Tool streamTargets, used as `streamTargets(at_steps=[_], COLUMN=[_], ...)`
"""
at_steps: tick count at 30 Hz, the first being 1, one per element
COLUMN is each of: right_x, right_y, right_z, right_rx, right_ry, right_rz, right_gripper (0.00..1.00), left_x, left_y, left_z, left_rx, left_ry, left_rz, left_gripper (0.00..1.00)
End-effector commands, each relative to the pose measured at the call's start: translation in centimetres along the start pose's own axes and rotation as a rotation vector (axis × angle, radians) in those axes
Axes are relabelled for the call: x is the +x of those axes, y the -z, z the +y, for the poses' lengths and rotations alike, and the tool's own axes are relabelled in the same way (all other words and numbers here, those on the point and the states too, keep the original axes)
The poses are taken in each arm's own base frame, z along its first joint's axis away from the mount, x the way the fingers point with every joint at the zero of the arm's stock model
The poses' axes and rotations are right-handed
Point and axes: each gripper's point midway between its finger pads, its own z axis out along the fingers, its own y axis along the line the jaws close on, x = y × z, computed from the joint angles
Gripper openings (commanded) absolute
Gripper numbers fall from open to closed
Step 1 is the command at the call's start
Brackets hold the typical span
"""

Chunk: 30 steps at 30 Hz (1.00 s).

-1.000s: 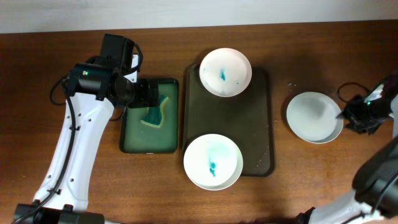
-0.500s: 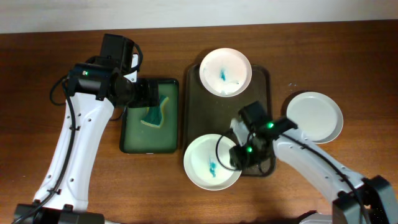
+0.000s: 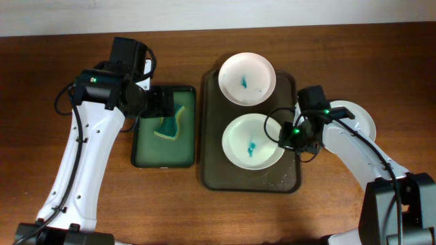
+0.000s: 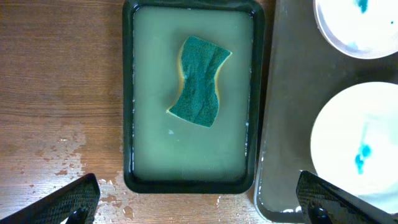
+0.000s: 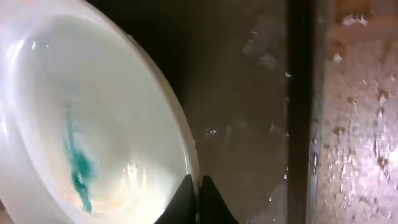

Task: Clean dirty plates on tray and stack at the side
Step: 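Grasp the bottom plate's rim with the right gripper and lift it, then pick up the sponge with the left gripper and scrub the held plate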

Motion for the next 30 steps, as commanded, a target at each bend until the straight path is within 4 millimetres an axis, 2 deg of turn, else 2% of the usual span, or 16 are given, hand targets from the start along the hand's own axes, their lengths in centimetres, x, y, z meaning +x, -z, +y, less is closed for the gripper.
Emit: streamTargets(at_steps=[1,4,6,8,10,12,14,16,18,20,21,22,23,24,27,30], right_x=[0.3,-1.0,-2.2,-2.9,-2.9,-2.5,-2.5,-2.5,-2.3,-2.1,-2.0,-2.0,-2.1,-2.1,-1.6,-2.2], right_y=[0.1,1.5,3.9,6.0,6.8,6.8,6.8,6.8,6.7,6.7,6.7,6.7,6.6,6.5,5.9,5.1], right_z=[1.2,1.8,2.6,3.5,3.8,3.5,3.5,3.5,3.5,3.3,2.8,2.2,1.5,1.2,0.7,-0.4], right_rx=[-0.018,-0.029,-0.031,-0.035,-0.034,-0.028,-0.028,-0.028,-0.026,-0.021,0.004,0.041,0.080,0.093,0.101,0.154], right_ry=[-0.084,0.131,0.260,0.290,0.289,0.284,0.284,0.284,0.282,0.279,0.276,0.273,0.270,0.269,0.265,0.268], right_rz=[0.010,-0.026,-0.046,-0.060,-0.056,-0.039,-0.039,-0.038,-0.032,-0.019,-0.016,-0.016,-0.017,-0.017,0.002,-0.029], right_gripper=[0.33,0.34,0.34,0.34,0.35,0.34,0.34,0.37,0.38,0.39,0.41,0.45,0.48,0.49,0.49,0.49], left_x=[-0.3,-0.2,0.1,-0.7,-0.5,0.7,1.4,1.9,3.1,4.5,4.9,5.0,4.9,4.7,5.0,3.8], left_y=[0.4,0.4,0.5,0.2,-1.2,-4.7,-8.3,-13.8,-17.8,-21.8,-22.9,-23.6,-24.2,-24.3,-23.6,-20.1], left_z=[0.1,-0.1,-1.1,-0.8,-0.1,0.1,0.1,-0.1,-1.4,-1.2,-1.0,-0.9,-0.9,-1.0,-0.9,-1.1], left_rx=[-0.001,0.012,0.070,0.049,0.000,-0.022,-0.033,-0.041,-0.007,-0.033,-0.042,-0.046,-0.047,-0.045,-0.050,-0.057], left_ry=[0.001,0.002,0.001,0.001,0.021,0.021,0.019,-0.026,-0.116,-0.192,-0.191,-0.192,-0.192,-0.192,-0.193,-0.193], left_rz=[-0.016,-0.014,0.003,-0.024,0.010,0.105,0.161,0.223,0.297,0.360,0.377,0.380,0.371,0.361,0.395,0.442], left_gripper=[0.99,0.99,0.99,1.00,0.99,0.97,0.79,0.59,0.53,0.37,0.31,0.29,0.19,0.02,0.00,0.00])
